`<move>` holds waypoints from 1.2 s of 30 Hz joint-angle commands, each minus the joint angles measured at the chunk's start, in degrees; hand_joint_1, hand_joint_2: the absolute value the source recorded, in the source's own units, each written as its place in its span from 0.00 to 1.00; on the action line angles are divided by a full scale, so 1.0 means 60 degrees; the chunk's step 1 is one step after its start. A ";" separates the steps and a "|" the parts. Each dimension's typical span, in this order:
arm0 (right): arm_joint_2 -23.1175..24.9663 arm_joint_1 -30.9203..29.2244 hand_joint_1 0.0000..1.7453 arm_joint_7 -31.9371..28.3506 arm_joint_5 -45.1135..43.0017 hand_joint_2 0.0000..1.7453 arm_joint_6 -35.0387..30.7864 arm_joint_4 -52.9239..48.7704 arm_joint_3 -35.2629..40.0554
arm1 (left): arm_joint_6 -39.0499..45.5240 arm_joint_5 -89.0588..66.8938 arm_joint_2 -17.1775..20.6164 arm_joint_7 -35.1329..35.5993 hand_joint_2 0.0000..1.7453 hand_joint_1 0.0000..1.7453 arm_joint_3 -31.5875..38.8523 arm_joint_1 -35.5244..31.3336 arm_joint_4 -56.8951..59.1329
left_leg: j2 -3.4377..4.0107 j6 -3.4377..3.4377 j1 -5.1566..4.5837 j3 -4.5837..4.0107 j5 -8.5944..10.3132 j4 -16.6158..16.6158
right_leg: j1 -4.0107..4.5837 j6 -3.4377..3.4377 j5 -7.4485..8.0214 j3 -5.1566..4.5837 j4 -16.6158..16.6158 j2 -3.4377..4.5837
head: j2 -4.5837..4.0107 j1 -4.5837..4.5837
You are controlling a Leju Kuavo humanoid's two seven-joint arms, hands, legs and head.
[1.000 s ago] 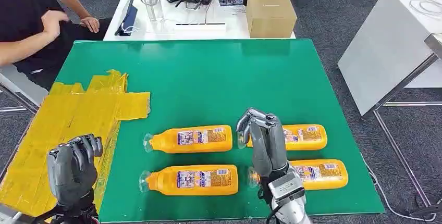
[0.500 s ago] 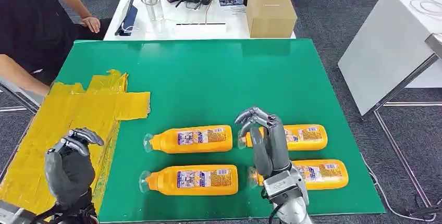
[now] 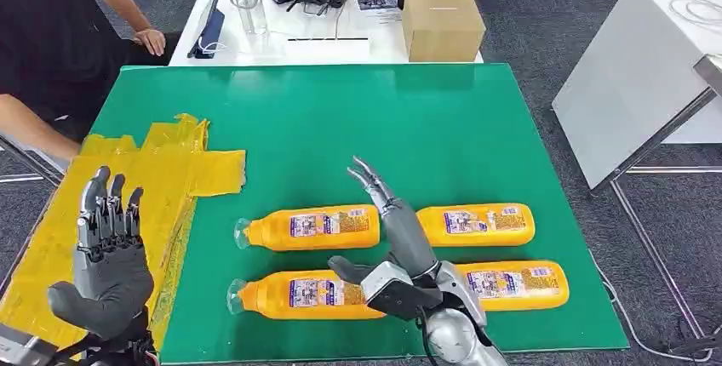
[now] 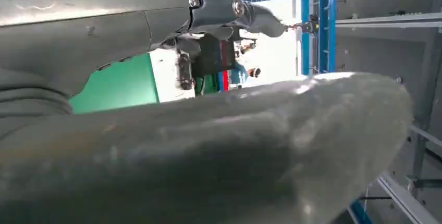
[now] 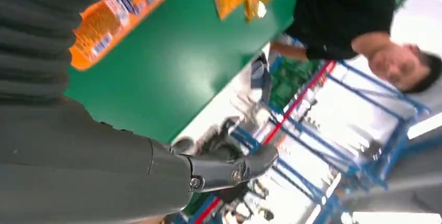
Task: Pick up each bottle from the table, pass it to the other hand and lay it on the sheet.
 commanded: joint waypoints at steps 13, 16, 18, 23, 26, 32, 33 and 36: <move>-0.2325 -0.2274 0.00 0.1593 0.0630 1.00 0.1164 0.2156 0.3880 | -0.0310 0.0090 -0.0108 -0.0087 0.00 0.00 0.0755 0.0018 0.0427 | 0.0020 0.0006 -0.0003 0.0043 -0.0011 -0.0015 | -0.0002 -0.0003 -0.0004 0.0041 -0.0018 0.0021 | 0.0000 0.0000; -0.2334 -0.2252 0.00 0.1590 0.0632 1.00 0.1165 0.2167 0.3897 | -0.0311 0.0090 -0.0106 -0.0087 0.00 0.00 0.0758 0.0020 0.0428 | 0.0012 0.0005 -0.0005 0.0039 -0.0009 -0.0017 | -0.0004 -0.0002 -0.0005 0.0039 -0.0018 0.0013 | 0.0000 0.0004; -0.2334 -0.2252 0.00 0.1590 0.0632 1.00 0.1165 0.2167 0.3897 | -0.0311 0.0090 -0.0106 -0.0087 0.00 0.00 0.0758 0.0020 0.0428 | 0.0011 0.0004 -0.0004 0.0039 -0.0010 -0.0014 | -0.0003 -0.0003 -0.0007 0.0039 -0.0015 0.0012 | 0.0000 0.0004; -0.2493 -0.2392 0.00 0.1879 0.0624 1.00 0.1309 0.2498 0.4603 | -0.0352 0.0104 -0.0149 -0.0135 0.00 0.00 0.0822 0.0031 0.0434 | 0.0015 0.0003 -0.0003 0.0048 -0.0014 -0.0013 | -0.0001 -0.0007 -0.0008 0.0045 -0.0013 0.0017 | 0.0000 0.0000; -0.2554 -0.2423 0.00 0.1998 0.0643 1.00 0.1349 0.2734 0.5002 | -0.0387 0.0128 -0.0158 -0.0160 0.00 0.00 0.0850 0.0050 0.0443 | 0.0003 0.0003 -0.0002 0.0033 -0.0004 -0.0017 | -0.0001 -0.0003 -0.0002 0.0032 -0.0019 0.0005 | 0.0000 0.0000; -0.2572 -0.2588 0.00 0.2256 0.0717 1.00 0.1332 0.3011 0.5489 | -0.0396 0.0146 -0.0192 -0.0194 0.00 0.00 0.0869 0.0079 0.0458 | 0.0011 0.0003 -0.0002 0.0034 -0.0009 -0.0015 | -0.0001 -0.0003 -0.0004 0.0034 -0.0017 0.0013 | 0.0000 0.0004; -0.2572 -0.2588 0.00 0.2256 0.0717 1.00 0.1332 0.3011 0.5489 | -0.0396 0.0146 -0.0192 -0.0194 0.00 0.00 0.0869 0.0079 0.0458 | 0.0009 0.0003 -0.0003 0.0022 -0.0005 -0.0012 | -0.0002 -0.0002 -0.0002 0.0022 -0.0013 0.0010 | 0.0000 0.0004; -0.2613 -0.2769 0.00 0.2437 0.0800 1.00 0.1437 0.3048 0.5745 | -0.0439 0.0170 -0.0200 -0.0212 0.00 0.00 0.0899 0.0107 0.0433 | 0.0009 0.0003 -0.0002 0.0017 -0.0005 -0.0009 | -0.0001 -0.0003 -0.0002 0.0018 -0.0010 0.0009 | 0.0000 0.0004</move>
